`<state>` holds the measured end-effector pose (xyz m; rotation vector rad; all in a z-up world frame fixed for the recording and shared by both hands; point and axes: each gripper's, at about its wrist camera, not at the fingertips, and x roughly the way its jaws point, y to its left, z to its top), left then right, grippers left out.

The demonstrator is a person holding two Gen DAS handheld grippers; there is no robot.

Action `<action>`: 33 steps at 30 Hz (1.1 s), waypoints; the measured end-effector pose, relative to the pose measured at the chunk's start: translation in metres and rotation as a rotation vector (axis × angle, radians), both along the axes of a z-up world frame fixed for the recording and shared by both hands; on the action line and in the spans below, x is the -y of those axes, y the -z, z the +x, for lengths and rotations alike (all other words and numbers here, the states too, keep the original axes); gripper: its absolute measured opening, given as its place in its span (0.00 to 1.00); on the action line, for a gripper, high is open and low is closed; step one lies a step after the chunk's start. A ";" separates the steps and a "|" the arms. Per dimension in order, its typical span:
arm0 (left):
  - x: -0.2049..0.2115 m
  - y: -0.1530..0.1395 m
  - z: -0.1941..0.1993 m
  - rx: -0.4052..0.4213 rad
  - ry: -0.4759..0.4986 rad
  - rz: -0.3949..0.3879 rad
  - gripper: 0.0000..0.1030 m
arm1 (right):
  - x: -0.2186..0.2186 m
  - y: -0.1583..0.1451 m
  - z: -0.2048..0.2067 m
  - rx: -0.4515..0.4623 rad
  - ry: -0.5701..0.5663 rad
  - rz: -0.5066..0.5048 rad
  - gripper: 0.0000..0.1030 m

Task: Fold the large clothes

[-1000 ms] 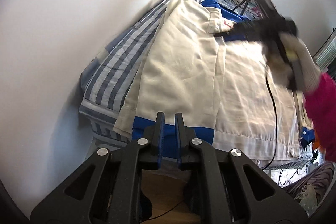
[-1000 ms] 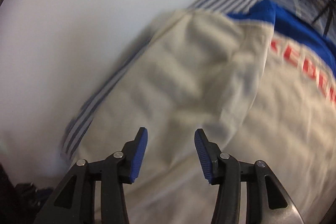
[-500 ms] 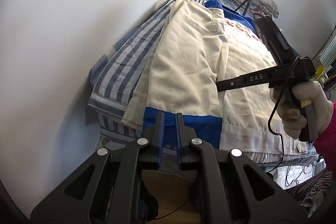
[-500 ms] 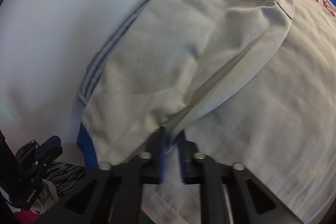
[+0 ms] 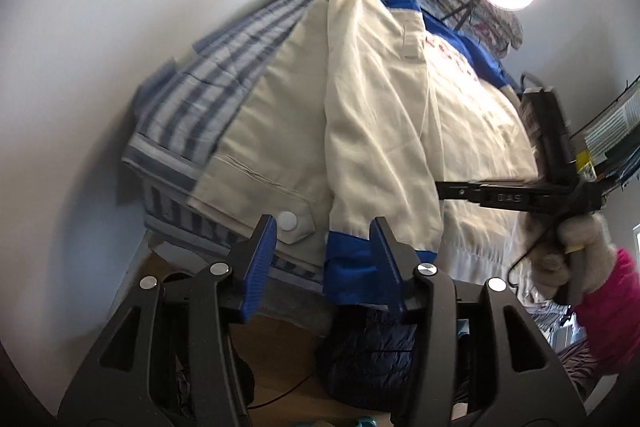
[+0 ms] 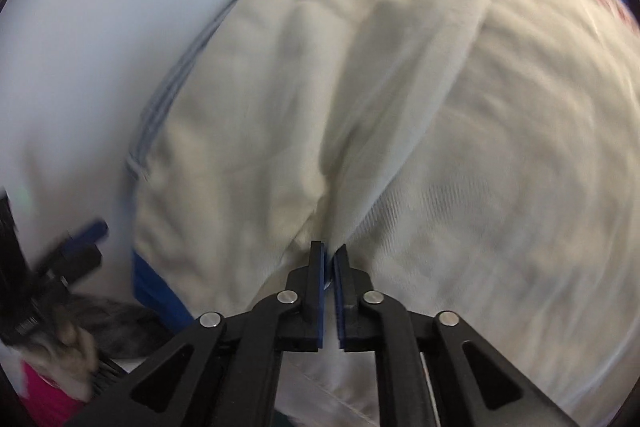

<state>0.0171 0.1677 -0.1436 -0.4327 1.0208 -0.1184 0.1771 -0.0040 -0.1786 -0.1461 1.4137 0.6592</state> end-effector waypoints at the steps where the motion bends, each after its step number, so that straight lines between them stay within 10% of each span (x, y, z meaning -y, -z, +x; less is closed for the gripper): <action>1: 0.002 0.004 0.003 -0.010 0.002 -0.003 0.48 | -0.003 -0.005 -0.002 0.008 -0.020 0.000 0.22; 13: -0.013 0.025 0.002 -0.024 -0.103 -0.198 0.48 | -0.071 -0.115 0.085 0.217 -0.144 0.127 0.33; 21: -0.007 0.014 0.007 0.022 -0.081 -0.119 0.48 | -0.121 -0.054 0.086 0.198 -0.231 0.111 0.22; 26: -0.007 0.017 0.009 0.012 -0.087 -0.105 0.48 | -0.096 0.012 0.077 0.153 -0.256 -0.118 0.17; 33: 0.001 0.025 0.016 -0.002 -0.064 -0.112 0.48 | -0.066 -0.006 0.069 0.159 -0.254 -0.154 0.18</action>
